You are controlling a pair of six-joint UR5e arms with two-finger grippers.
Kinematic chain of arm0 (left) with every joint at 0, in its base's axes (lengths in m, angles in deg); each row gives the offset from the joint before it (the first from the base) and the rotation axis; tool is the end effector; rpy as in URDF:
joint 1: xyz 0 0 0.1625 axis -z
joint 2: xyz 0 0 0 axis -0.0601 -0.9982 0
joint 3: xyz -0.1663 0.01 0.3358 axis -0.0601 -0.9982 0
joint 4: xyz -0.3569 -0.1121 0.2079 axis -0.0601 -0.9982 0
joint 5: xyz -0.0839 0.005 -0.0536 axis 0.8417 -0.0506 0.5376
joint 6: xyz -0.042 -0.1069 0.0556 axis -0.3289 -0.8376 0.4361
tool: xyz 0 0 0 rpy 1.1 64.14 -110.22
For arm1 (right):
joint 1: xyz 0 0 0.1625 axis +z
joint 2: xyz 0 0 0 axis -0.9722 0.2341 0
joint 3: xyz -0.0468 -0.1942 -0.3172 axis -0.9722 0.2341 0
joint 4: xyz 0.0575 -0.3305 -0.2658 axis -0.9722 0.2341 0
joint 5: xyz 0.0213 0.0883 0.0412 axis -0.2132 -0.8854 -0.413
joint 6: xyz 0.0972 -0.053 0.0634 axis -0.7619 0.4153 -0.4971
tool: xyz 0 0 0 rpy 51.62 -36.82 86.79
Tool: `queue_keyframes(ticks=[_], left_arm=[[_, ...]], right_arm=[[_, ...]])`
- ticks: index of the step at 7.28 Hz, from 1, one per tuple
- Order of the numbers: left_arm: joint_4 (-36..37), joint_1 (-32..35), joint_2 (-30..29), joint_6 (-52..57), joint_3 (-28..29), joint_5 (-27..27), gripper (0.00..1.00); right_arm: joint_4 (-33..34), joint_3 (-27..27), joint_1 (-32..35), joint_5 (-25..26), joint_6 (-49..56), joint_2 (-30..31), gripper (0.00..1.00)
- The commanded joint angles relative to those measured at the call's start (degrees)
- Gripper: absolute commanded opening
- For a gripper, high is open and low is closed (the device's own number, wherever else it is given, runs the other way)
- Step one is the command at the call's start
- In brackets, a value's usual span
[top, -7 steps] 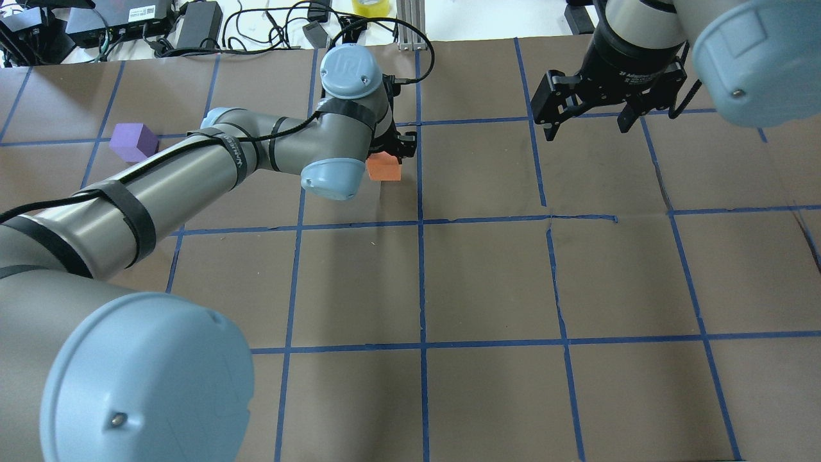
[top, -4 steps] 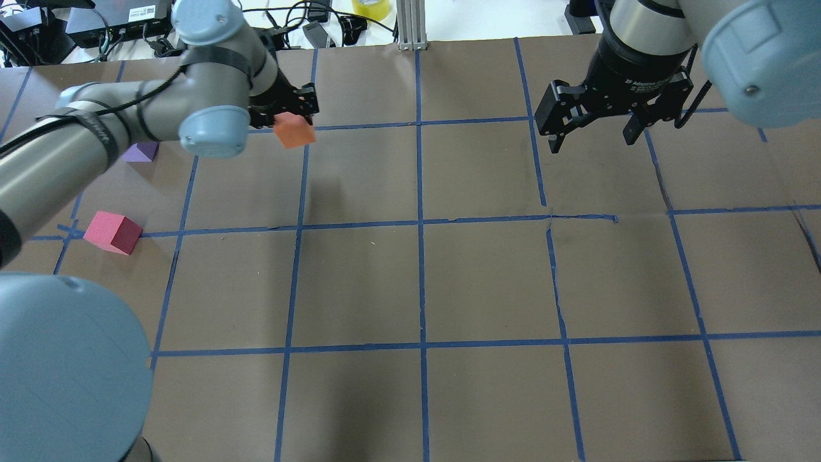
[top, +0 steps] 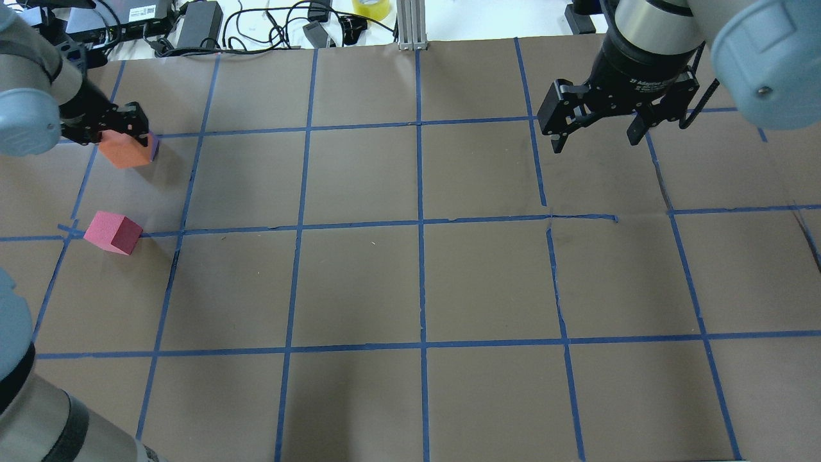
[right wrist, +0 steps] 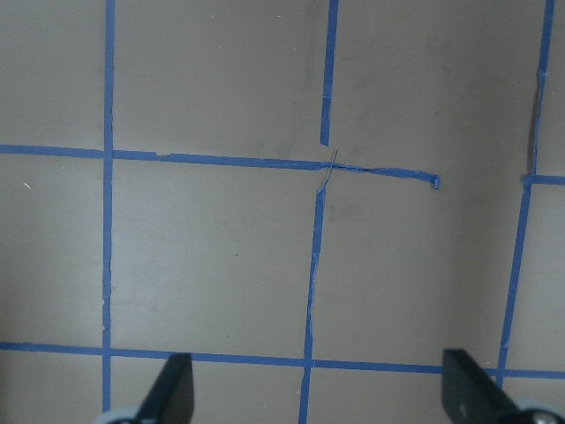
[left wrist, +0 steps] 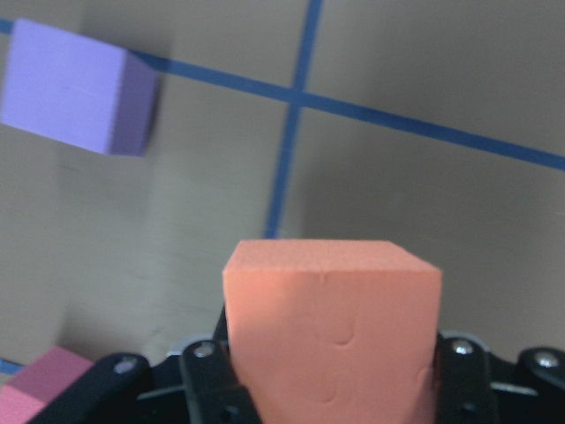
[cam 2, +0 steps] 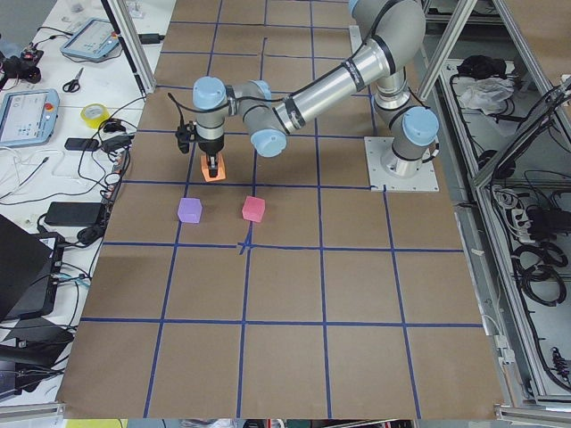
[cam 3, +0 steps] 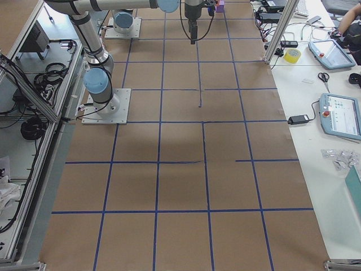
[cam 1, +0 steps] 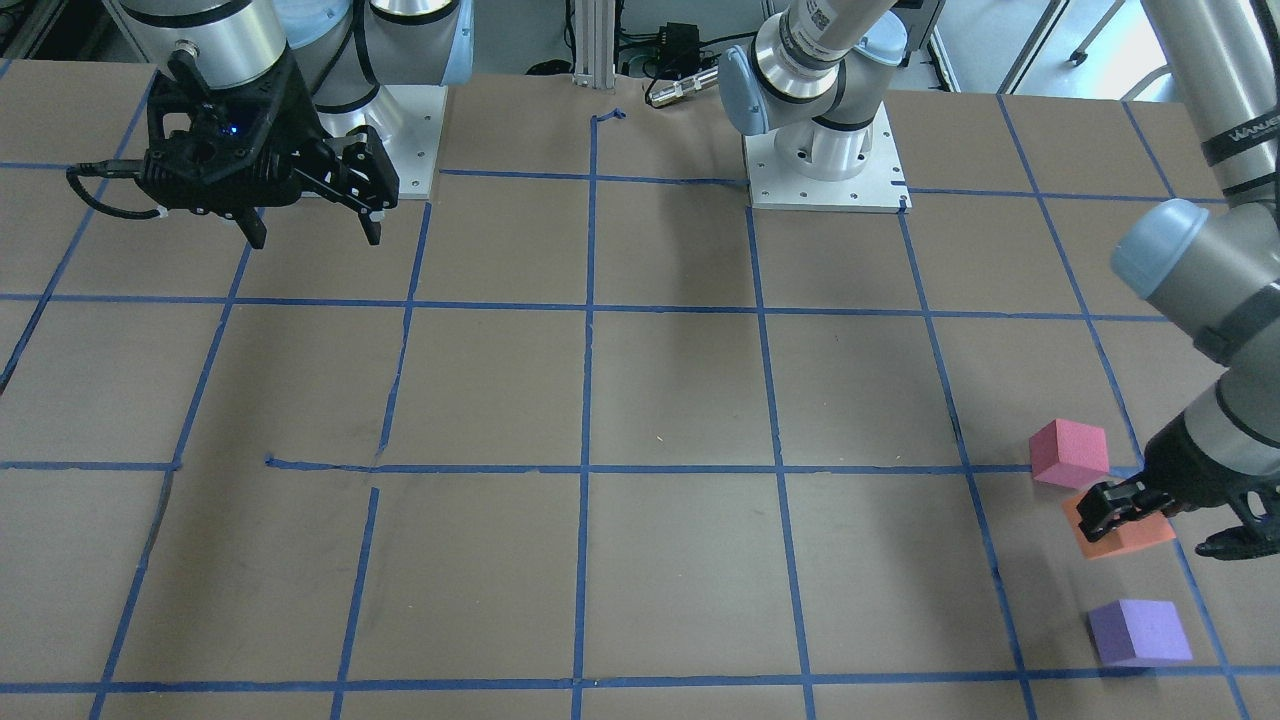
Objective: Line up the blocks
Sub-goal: 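Carry the orange cube with the left gripper toward the purple cube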
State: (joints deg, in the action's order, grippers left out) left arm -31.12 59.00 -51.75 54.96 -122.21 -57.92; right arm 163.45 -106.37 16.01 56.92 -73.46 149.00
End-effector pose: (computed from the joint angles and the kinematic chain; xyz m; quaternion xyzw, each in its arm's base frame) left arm 0.1784 -0.6349 0.2177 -0.0755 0.9950 -0.0629 0.0180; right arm 0.1548 -0.4959 0.4256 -0.0328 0.9994 -0.0147 0.0002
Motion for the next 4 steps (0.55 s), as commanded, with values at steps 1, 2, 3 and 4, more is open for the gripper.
queue_keyframes(ticks=[1,2,3,4], left_arm=[[0.28,-4.61,-1.88,9.45,-0.38,0.12,0.00],[0.55,-5.05,-2.15,9.92,-1.86,0.12,0.00],[2.64,-5.06,-3.11,10.10,-2.74,0.64,0.00],[4.14,-5.06,-4.51,10.10,-2.93,2.56,0.00]], right_arm=[[0.05,0.00,-0.54,0.00,0.04,0.02,1.00],[-0.03,0.00,-0.54,0.00,0.04,0.02,1.00],[-0.12,0.00,-0.54,0.00,0.04,0.02,1.00],[-0.04,0.00,-0.54,0.00,0.04,0.02,1.00]])
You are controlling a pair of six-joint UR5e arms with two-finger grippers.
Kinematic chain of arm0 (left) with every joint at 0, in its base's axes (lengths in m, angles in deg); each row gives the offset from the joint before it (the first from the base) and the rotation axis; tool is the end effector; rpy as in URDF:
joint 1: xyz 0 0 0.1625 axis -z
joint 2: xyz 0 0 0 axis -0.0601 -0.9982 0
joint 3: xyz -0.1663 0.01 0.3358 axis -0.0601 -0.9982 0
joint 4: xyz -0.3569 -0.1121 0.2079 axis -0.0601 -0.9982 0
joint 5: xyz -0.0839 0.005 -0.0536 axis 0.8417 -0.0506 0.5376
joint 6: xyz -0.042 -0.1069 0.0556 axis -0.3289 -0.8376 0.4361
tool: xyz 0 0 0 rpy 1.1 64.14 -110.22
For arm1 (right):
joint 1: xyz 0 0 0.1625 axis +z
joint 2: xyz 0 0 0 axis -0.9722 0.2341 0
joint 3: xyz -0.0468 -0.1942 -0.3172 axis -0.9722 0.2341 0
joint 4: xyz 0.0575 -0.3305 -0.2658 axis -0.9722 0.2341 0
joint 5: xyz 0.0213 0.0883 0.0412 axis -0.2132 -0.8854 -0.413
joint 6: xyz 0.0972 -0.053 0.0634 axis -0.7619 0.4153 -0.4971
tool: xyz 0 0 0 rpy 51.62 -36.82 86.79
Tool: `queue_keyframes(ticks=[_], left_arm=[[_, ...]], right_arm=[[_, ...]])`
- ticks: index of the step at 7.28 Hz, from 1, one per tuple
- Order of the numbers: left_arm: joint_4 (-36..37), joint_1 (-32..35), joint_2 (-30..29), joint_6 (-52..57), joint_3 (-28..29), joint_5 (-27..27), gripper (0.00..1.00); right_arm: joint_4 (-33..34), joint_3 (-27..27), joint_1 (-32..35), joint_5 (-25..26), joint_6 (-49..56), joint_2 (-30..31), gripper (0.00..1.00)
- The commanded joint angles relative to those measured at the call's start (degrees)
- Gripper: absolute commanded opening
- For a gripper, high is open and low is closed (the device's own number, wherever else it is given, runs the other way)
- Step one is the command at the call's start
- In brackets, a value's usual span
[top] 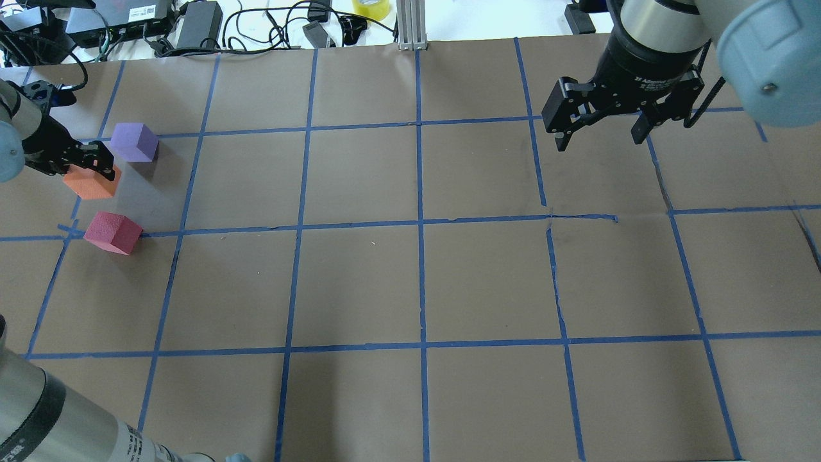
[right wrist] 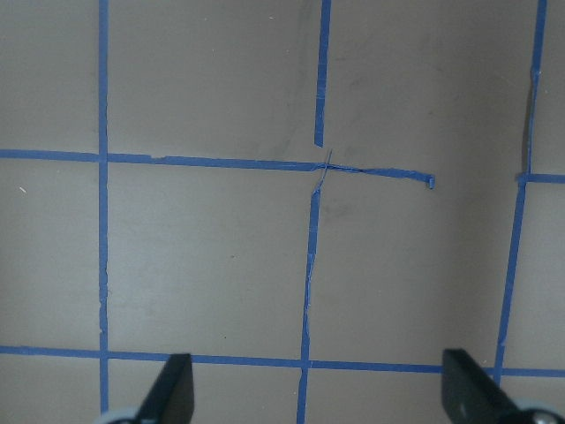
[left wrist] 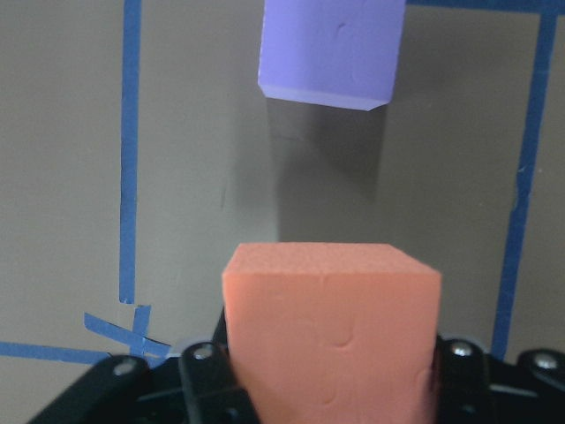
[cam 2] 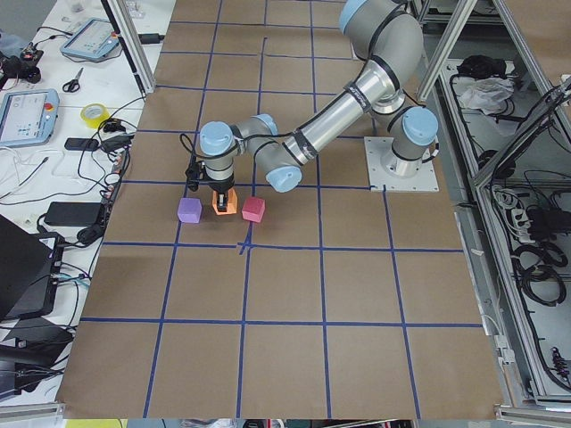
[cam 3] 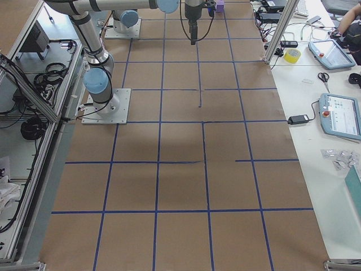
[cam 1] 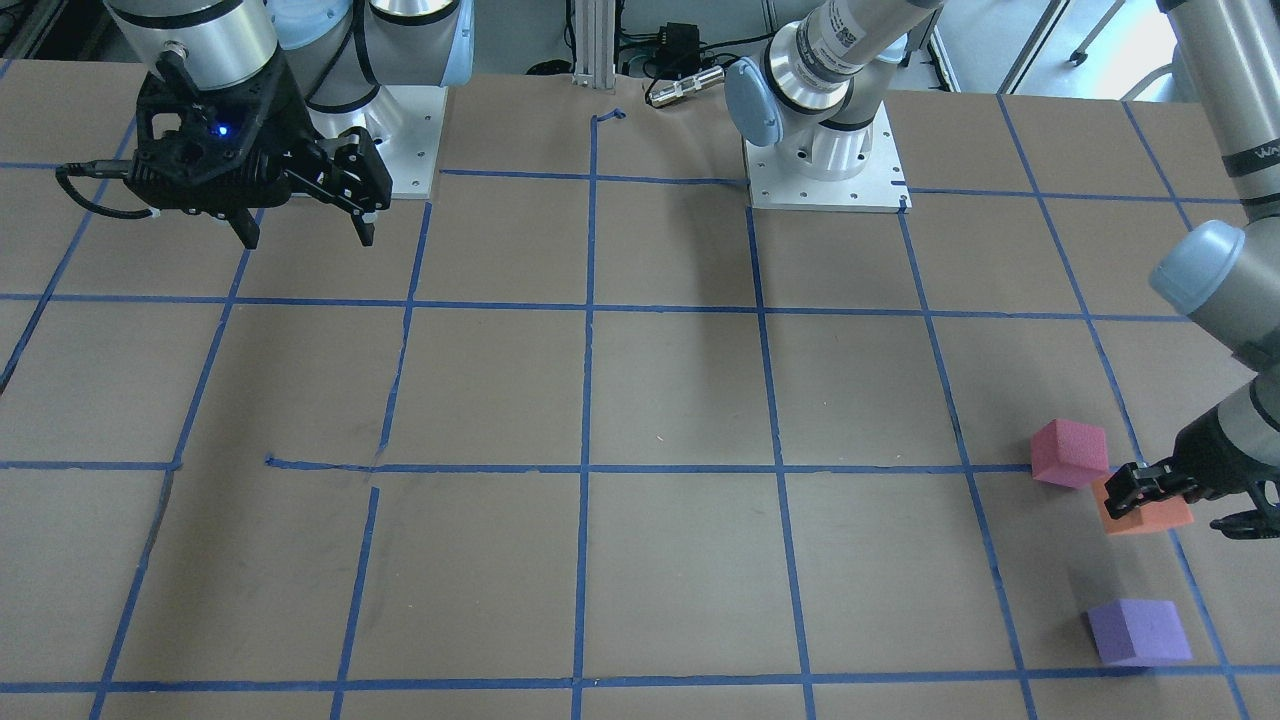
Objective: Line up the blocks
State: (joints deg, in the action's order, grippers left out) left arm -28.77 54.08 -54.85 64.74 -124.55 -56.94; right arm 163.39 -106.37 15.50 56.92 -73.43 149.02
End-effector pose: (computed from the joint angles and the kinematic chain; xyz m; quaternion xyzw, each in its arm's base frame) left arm 0.2272 -0.6134 0.1682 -0.0332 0.9986 -0.0412 0.0049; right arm 0.1504 -0.4970 0.4257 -0.0286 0.9995 -0.0144 0.0002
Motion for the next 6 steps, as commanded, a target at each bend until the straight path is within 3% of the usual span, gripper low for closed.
queue_keyframes(ticks=[1,6], left_arm=[[1.97,-0.13,-2.04,0.32,-0.77,2.12,0.00],[6.63,-0.13,-5.30,1.99,-1.47,2.82,0.00]], right_arm=[[0.02,0.00,-0.03,0.00,0.00,0.00,1.00],[-0.06,0.00,-0.03,0.52,0.09,0.18,1.00]])
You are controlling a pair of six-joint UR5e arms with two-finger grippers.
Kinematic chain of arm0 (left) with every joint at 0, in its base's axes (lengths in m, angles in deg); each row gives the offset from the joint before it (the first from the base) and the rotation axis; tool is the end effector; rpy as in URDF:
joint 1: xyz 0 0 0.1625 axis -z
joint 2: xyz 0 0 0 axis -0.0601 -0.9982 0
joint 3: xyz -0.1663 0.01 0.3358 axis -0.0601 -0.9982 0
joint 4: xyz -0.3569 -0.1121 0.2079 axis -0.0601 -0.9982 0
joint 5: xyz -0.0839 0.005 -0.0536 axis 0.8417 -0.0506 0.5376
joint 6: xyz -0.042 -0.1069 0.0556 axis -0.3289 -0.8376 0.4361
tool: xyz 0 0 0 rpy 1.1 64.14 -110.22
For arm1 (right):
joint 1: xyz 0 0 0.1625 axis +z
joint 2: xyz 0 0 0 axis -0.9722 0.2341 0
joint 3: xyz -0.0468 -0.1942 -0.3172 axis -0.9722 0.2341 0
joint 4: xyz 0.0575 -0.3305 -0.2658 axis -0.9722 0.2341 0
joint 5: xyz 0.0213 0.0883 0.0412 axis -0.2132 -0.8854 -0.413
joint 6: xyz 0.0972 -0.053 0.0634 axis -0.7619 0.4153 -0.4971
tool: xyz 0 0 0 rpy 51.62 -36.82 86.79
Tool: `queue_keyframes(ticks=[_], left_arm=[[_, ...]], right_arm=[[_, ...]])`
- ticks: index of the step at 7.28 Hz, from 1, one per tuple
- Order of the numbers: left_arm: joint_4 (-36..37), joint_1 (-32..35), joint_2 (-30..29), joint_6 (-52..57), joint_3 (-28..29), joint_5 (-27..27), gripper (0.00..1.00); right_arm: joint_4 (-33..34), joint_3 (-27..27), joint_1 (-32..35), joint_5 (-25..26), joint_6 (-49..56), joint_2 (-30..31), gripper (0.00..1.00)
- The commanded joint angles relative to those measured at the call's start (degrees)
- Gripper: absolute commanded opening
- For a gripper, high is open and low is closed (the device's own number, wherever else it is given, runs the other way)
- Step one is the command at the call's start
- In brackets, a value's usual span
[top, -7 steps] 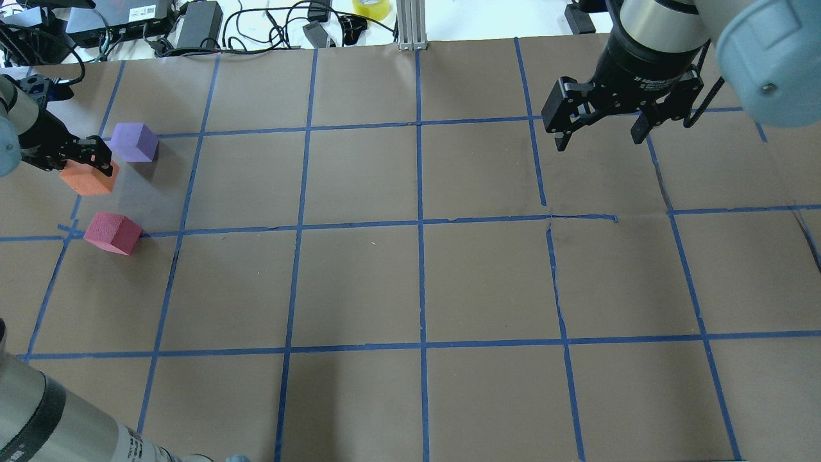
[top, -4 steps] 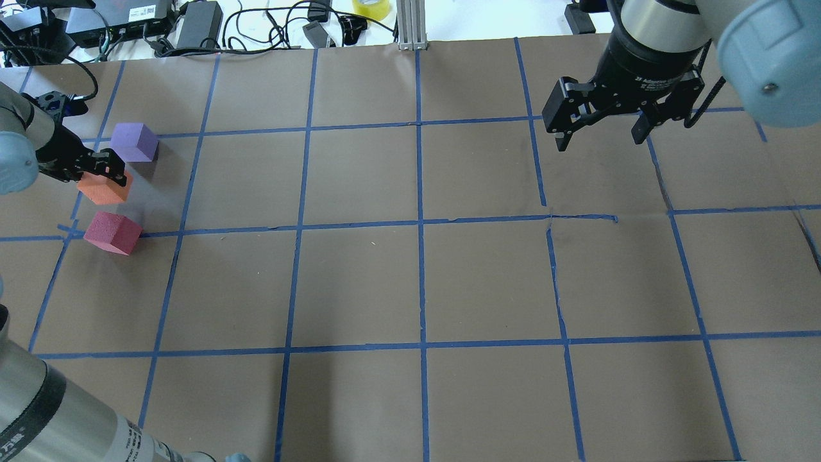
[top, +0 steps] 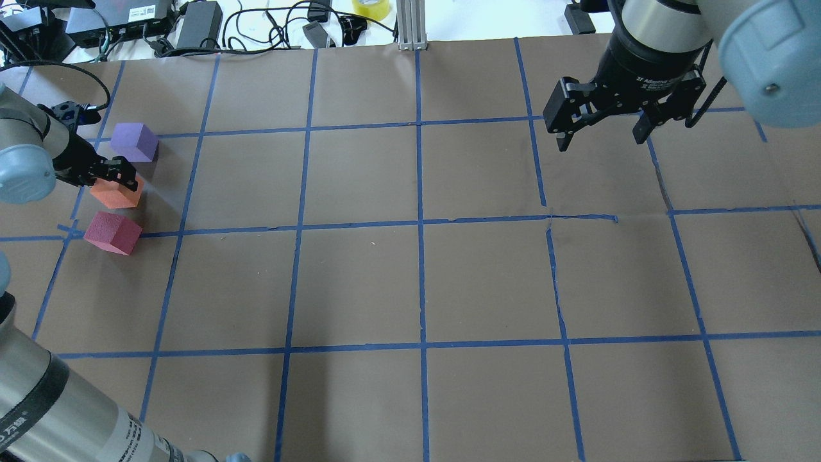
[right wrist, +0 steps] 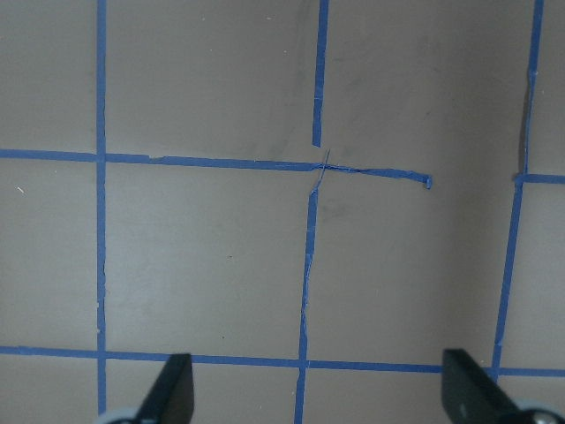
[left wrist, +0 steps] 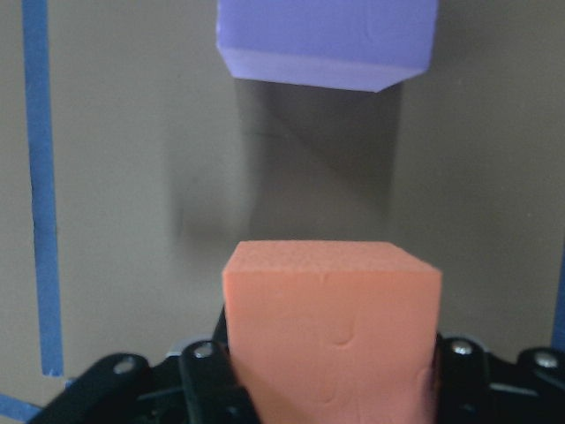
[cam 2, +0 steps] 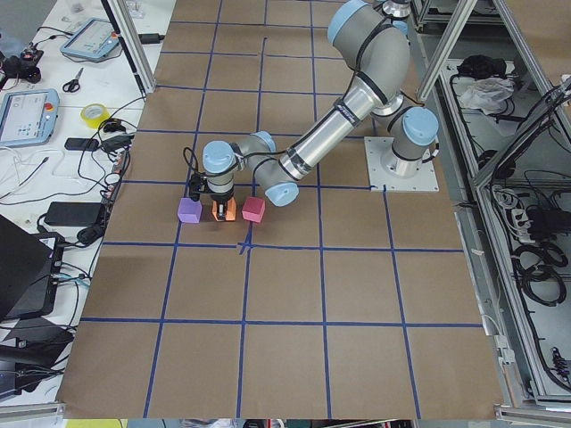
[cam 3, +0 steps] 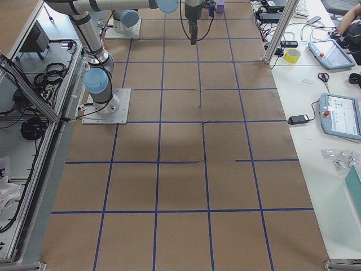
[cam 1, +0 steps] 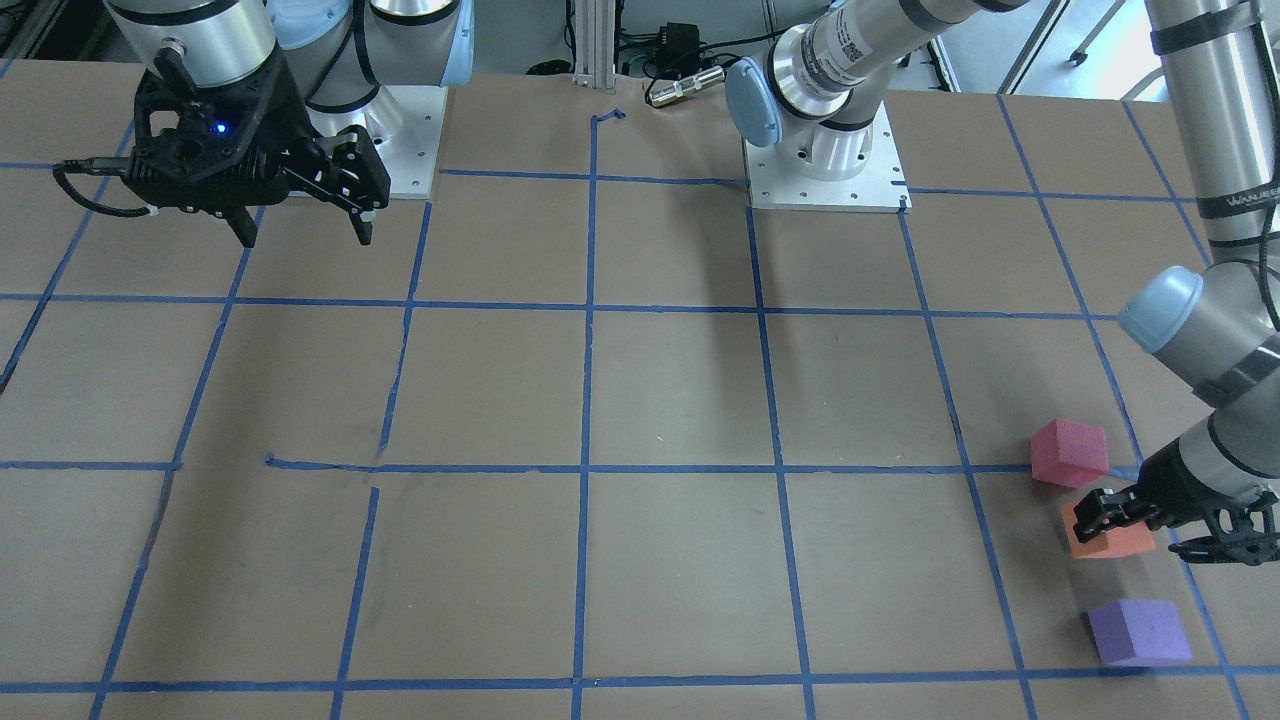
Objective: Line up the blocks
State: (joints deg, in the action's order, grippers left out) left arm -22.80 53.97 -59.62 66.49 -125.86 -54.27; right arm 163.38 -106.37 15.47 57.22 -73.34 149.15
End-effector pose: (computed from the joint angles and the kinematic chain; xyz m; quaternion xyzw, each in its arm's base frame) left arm 0.2249 -0.6186 0.1163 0.0181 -0.9984 0.0524 0.0148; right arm 0.1494 -0.4965 0.4268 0.0291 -0.9995 0.0154 0.0025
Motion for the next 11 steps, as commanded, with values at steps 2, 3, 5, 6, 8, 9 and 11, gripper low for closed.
queue_keyframes(ticks=[2,3,5,6,8,9,11], left_arm=[[2.07,0.07,-0.87,0.07,-0.34,0.33,0.81],[2.08,0.07,-0.53,-0.37,-1.47,1.64,1.00],[-2.37,0.94,5.24,-0.11,-2.62,1.04,1.00],[-8.93,1.21,8.76,-0.54,-3.15,1.03,1.00],[-20.71,1.74,17.53,-1.86,-2.98,0.16,1.00],[-29.74,2.18,24.19,-2.56,-1.93,-2.80,1.00],[-39.47,7.67,32.58,-10.68,-0.34,-3.10,1.00]], right_arm=[[-0.05,0.00,0.00,0.57,0.00,0.14,1.00],[-0.31,0.00,0.00,2.23,0.00,0.14,1.00],[0.12,-0.09,0.00,2.86,0.09,0.05,1.00],[0.30,-0.09,0.00,2.86,-0.09,0.05,1.00],[0.30,0.00,-0.09,3.21,0.00,0.14,1.00],[0.30,0.00,0.00,3.13,0.00,0.05,1.00],[0.30,0.00,-0.09,3.21,0.00,0.05,1.00]])
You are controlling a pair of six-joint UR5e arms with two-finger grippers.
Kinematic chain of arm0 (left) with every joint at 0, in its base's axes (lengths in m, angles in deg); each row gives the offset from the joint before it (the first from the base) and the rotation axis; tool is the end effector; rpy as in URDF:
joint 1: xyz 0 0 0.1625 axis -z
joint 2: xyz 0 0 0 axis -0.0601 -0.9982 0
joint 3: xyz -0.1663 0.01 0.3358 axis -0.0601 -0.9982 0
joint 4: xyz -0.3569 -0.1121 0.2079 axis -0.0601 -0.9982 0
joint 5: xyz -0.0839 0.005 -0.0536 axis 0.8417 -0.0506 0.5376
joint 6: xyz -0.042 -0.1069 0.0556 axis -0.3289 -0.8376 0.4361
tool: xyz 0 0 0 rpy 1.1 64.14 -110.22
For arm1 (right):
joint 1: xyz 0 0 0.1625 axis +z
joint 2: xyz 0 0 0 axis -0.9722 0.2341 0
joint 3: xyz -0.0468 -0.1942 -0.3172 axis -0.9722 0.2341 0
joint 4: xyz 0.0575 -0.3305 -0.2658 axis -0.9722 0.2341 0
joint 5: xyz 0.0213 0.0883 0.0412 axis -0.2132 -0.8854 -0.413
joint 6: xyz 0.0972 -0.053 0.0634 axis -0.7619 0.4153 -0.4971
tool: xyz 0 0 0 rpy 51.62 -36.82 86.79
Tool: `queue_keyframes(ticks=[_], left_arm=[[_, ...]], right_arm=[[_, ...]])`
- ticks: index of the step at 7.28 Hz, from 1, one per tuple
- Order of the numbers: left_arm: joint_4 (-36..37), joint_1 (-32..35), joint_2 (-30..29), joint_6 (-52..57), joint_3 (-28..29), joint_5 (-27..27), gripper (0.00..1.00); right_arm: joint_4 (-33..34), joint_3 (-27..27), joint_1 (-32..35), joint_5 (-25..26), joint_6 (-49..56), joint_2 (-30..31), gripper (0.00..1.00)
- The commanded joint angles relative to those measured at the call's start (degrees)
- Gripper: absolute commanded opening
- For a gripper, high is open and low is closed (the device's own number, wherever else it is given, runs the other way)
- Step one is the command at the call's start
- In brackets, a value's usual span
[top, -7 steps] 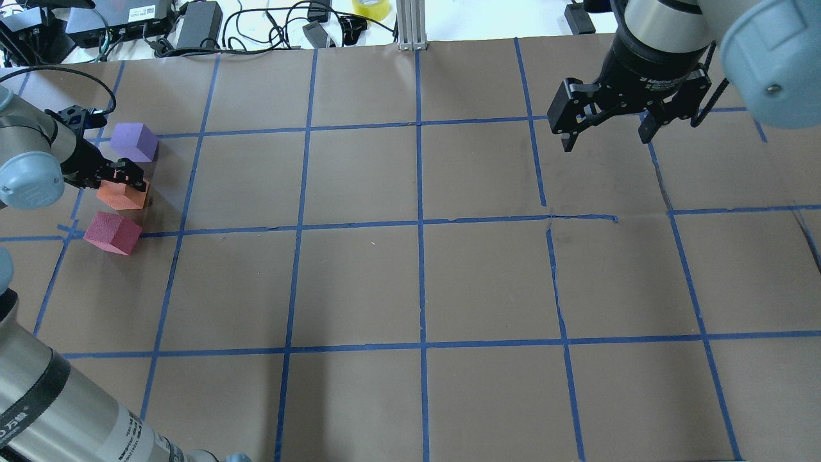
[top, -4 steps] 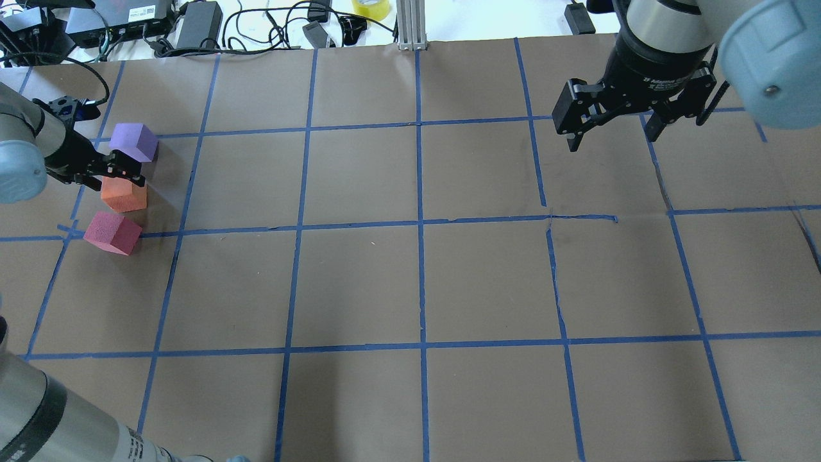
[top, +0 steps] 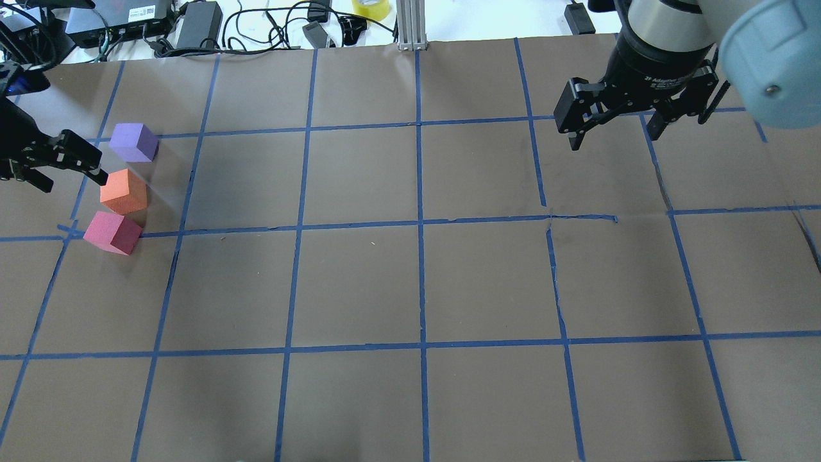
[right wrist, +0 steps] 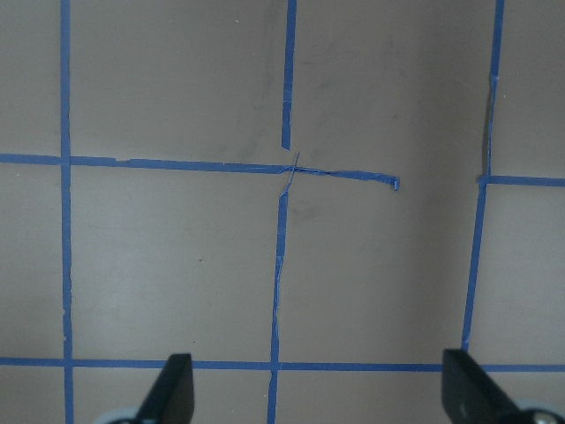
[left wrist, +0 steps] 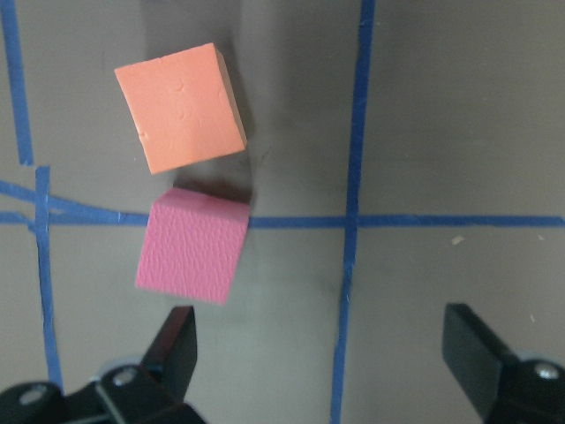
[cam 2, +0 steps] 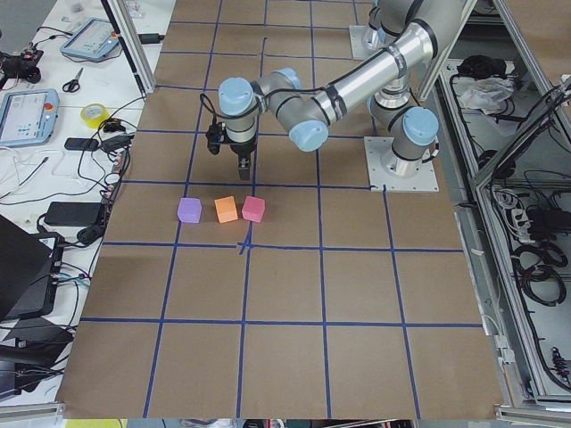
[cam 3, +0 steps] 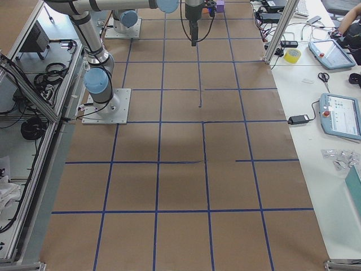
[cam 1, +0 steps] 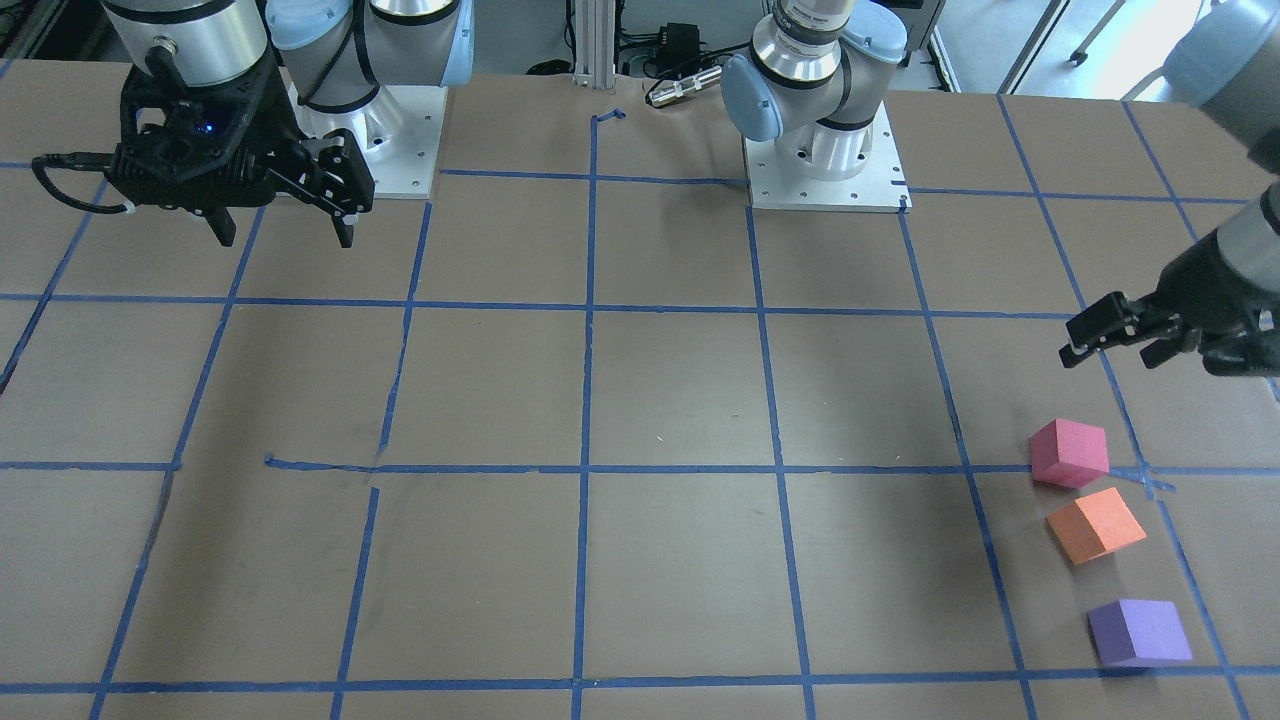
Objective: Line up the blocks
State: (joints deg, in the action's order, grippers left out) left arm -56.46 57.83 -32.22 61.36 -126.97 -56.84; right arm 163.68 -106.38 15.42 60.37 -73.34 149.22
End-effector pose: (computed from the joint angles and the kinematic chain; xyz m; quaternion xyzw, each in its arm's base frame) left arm 0.1344 -0.5322 0.3325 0.0311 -0.9990 -0.0163 0.0281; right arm 0.1420 -0.4972 0.4281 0.0281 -0.9990 0.0187 0.0299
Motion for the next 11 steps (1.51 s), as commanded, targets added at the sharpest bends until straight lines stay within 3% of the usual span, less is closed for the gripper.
queue_keyframes(ticks=[1,2,3,4,11], left_arm=[[-5.58,10.64,6.60,-13.70,0.68,-0.35,1.00],[-4.62,18.27,7.22,-20.83,1.21,-0.43,1.00],[-3.13,24.53,7.84,-29.26,1.30,-4.18,1.00],[0.80,28.51,7.41,-30.47,1.04,-7.69,1.00],[2.24,30.92,7.84,-31.01,0.77,-7.11,1.00]], right_arm=[[0.00,0.00,-0.04,0.07,-0.09,-0.02,1.00],[0.00,0.00,-0.04,0.07,-0.09,-0.02,1.00],[0.00,0.00,-0.04,0.07,-0.09,-0.02,1.00],[0.00,-0.08,-0.04,-0.02,-0.18,-0.02,1.00],[0.00,-0.08,-0.04,-0.02,-0.18,-0.02,1.00]])
